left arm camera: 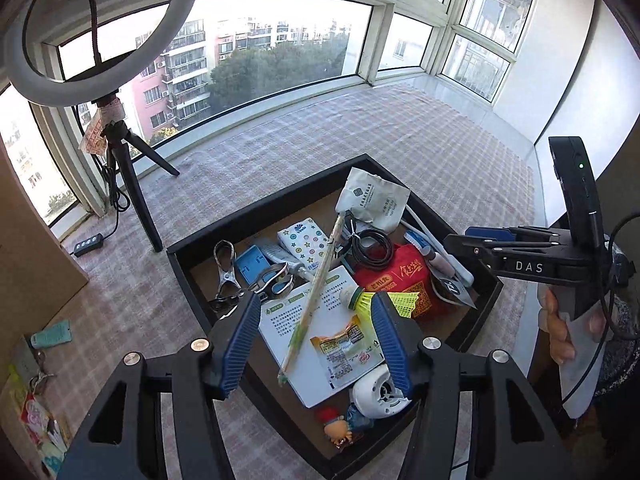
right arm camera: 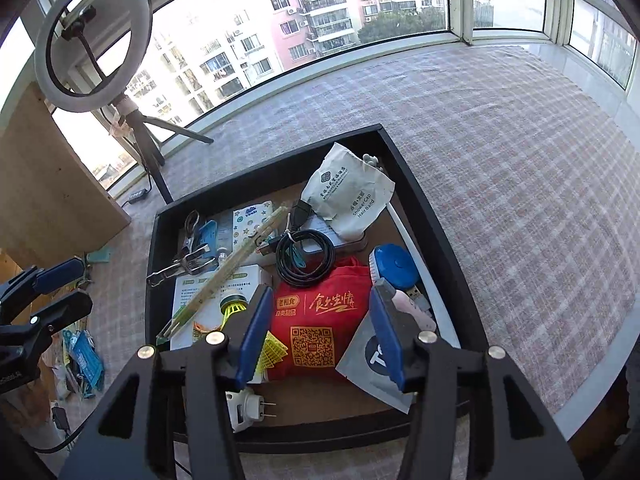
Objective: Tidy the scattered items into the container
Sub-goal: 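Carry the pink bottle and chopsticks into the tray and open both grippers, then move both grippers back over the pile and search among the items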
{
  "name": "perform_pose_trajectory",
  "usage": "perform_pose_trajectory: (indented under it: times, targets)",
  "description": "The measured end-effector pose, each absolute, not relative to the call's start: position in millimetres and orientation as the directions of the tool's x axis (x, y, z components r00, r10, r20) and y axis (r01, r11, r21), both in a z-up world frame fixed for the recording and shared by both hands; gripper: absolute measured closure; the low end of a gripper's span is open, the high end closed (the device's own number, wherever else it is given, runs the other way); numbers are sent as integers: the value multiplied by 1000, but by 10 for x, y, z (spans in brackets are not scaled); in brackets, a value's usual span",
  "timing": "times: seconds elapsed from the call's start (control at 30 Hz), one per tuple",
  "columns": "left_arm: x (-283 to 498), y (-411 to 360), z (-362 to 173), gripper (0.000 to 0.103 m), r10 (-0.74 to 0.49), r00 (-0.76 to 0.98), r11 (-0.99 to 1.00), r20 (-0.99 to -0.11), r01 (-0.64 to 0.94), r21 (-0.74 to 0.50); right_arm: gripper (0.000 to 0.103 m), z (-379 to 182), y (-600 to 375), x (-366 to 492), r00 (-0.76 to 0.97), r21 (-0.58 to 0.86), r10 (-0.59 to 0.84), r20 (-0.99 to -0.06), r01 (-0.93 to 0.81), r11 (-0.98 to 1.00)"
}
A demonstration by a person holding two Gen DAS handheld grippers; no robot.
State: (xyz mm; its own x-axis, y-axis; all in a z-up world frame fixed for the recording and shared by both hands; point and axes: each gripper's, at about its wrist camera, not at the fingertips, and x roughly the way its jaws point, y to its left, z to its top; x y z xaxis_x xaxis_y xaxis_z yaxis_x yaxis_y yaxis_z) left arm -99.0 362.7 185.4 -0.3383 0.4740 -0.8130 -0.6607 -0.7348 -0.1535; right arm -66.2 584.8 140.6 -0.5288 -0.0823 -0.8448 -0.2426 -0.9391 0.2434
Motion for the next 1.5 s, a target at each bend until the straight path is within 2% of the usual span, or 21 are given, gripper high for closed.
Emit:
perform_pose_trajectory:
  times: [0.23,0.5,0.63,0.77,0.93,1.23,1.37,1.5]
  targets:
    - [-689,3222,1827,48,389,-425,-818,-818,-567,-94,53,1392,5588,-740,-527,289,-172,-832,-148,-946]
    - [-364,2570,1669,48,269,-481,-923,-835,-377,-80,53,1345,5127,-894,-459,296,-273,-845,24,-955]
    - [-159,2110,1524,48,209,-481,-962,-851,-259,-90,52,1363,4830,-919,-429,299,-332,-840,144,-943]
    - [69,1614,1401,48,133,-474,-984,-870,-169,-58,46,1366,4498,-909,-400,302,-379,-835,243,-922]
    - [290,881,1311,48,43,-465,-998,-884,-54,-20,45,1373,4008,-837,-358,325,-435,-826,329,-887]
    - [683,-556,1081,48,-31,-466,-978,-884,199,-70,45,1442,2584,-645,-277,357,-535,-798,499,-790]
    - [786,-1137,1008,48,-9,-481,-946,-877,288,-148,45,1491,1890,-629,-274,328,-529,-803,537,-777]
    - [762,-1517,952,48,16,-485,-931,-874,312,-190,45,1505,1233,-659,-256,335,-547,-797,566,-753]
